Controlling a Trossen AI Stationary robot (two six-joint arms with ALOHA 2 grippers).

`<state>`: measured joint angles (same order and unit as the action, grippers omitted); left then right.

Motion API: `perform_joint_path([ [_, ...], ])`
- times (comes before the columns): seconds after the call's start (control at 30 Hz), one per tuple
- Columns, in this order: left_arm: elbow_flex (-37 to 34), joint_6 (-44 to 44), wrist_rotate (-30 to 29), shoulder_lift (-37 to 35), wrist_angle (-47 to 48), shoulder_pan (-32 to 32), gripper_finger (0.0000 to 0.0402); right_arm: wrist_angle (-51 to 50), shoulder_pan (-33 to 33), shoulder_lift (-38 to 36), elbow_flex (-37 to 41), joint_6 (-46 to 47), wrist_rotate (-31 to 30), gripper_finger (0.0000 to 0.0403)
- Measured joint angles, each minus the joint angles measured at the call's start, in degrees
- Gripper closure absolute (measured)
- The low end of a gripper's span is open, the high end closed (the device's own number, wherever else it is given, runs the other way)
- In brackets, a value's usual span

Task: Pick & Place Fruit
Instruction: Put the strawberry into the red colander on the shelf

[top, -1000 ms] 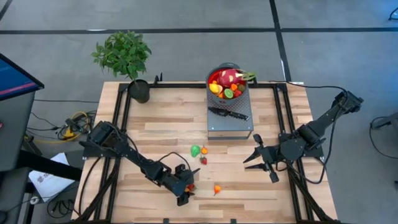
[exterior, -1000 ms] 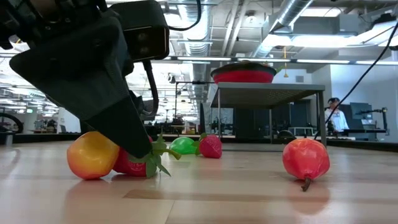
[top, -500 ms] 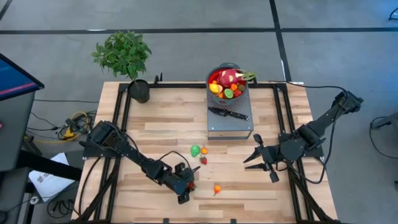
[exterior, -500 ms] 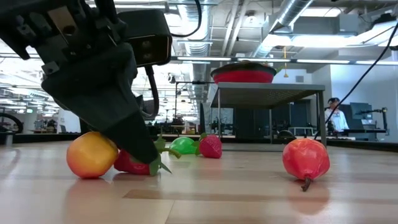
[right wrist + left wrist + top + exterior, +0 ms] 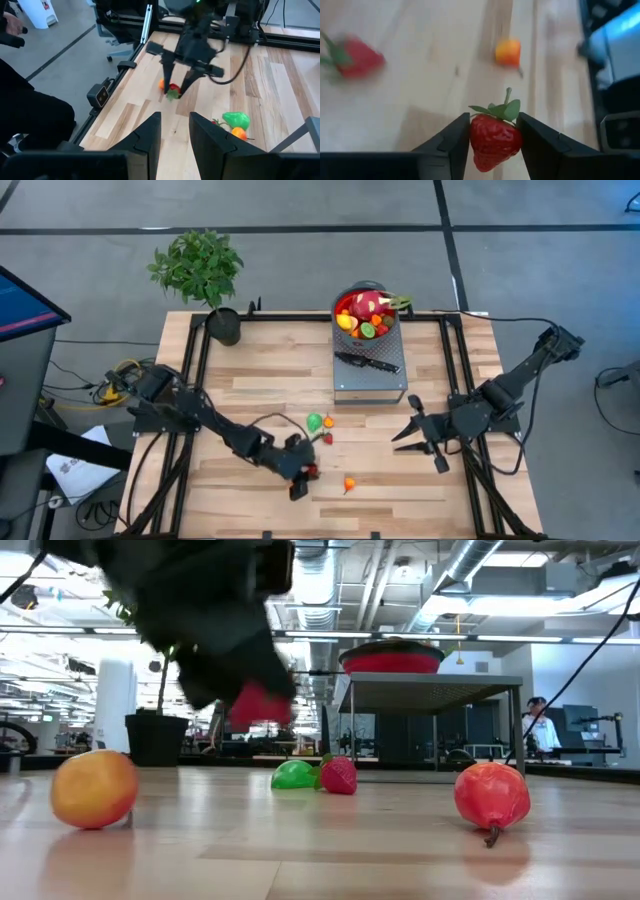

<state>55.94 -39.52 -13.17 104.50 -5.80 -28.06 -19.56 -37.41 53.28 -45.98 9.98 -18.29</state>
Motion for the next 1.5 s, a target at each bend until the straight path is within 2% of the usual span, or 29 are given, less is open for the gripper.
perform_joint_path([
  [0.2,0.02,0.52,-0.39,-8.02,-0.10,4.73,0.0258,0.04,0.00,-2.40,0.00,-1.77,-0.02,0.0308],
  [0.4,0.07,0.62,-0.61,-17.19,-1.07,10.56,0.0255,0.89,0.15,-5.73,0.00,-7.97,-0.02,0.0308],
  [0.63,0.07,1.06,-0.61,-24.39,-9.64,17.90,0.0257,2.55,3.62,-7.34,0.00,-18.52,-0.02,0.0308],
  [0.8,0.09,2.97,0.61,-25.34,-17.28,21.65,0.0257,2.85,8.38,-7.25,0.00,-26.90,-0.02,0.0308],
  [0.97,0.09,1.31,1.16,-25.32,-19.55,24.01,0.0257,6.85,13.96,-5.85,0.00,-34.07,-0.06,0.0308],
  [1.3,0.09,1.07,1.12,-25.28,-24.40,23.52,0.0258,22.97,21.71,0.74,-0.02,-47.44,-0.01,0.0306],
  [1.4,0.09,1.07,0.88,-25.28,-25.33,23.52,0.0258,26.89,22.98,3.58,-0.01,-49.45,0.03,0.0287],
  [1.5,0.09,1.07,0.61,-25.28,-26.22,23.52,0.0258,32.36,23.77,6.27,0.00,-49.62,0.03,0.0245],
])
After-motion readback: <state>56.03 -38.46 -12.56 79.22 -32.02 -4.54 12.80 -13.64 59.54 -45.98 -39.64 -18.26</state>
